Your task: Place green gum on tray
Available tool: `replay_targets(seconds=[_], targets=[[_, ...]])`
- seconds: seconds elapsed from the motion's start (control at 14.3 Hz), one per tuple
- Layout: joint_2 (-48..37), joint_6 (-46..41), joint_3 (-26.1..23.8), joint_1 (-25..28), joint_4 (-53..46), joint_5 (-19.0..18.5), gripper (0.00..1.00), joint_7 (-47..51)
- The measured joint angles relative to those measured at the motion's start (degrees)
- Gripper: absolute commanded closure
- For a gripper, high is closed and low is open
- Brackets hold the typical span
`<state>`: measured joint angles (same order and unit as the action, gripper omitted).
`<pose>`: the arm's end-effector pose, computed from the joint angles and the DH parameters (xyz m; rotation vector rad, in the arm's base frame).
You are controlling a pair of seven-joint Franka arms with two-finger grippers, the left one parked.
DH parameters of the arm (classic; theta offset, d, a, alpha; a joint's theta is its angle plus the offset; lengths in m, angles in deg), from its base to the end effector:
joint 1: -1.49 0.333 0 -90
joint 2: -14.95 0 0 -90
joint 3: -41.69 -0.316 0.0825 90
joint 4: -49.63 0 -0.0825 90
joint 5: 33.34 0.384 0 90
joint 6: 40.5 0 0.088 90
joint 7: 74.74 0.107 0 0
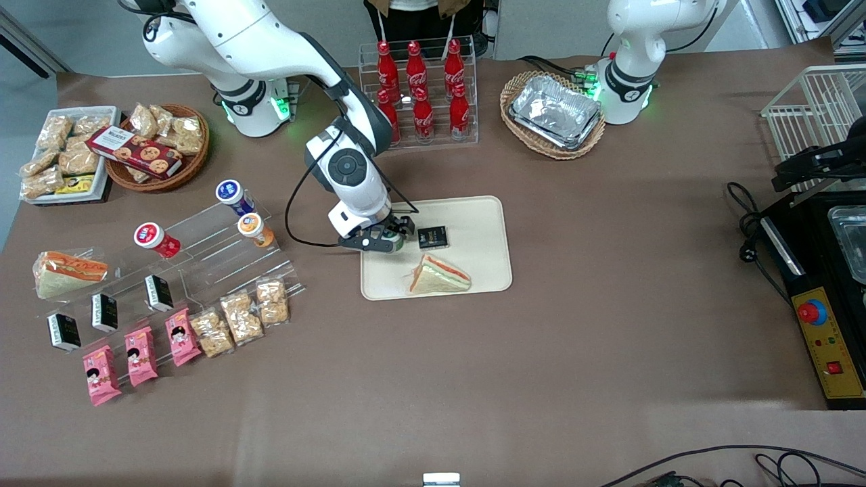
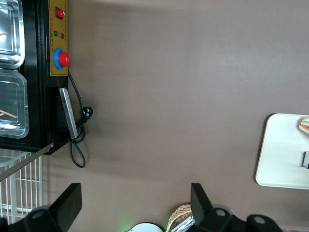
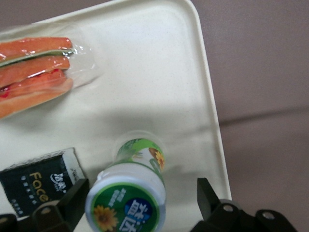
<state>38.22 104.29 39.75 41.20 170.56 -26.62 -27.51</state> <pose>0.4352 0.3853 0.2215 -3.0608 0.3005 0.0768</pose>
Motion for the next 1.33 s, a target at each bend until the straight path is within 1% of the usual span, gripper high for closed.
replay_targets(seconds=[0.42, 0.56, 0.84, 1.12, 1.33], targets=[[-0.3, -0.1, 0.6, -0.6, -1.0, 0.0, 0.01, 0.0], [-1.9, -3.4, 0.9, -2.4, -2.3, 0.0, 0.01, -1.2], [-8.7, -15.9, 1.5, -8.8, -5.3, -0.1, 0.01, -11.0], [-16.5, -33.7, 1.8, -18.4, -11.3, 0.0, 0.01, -23.5], [-21.0, -43.4, 2.0, -25.8, -15.0, 0.0, 0.01, -32.7]])
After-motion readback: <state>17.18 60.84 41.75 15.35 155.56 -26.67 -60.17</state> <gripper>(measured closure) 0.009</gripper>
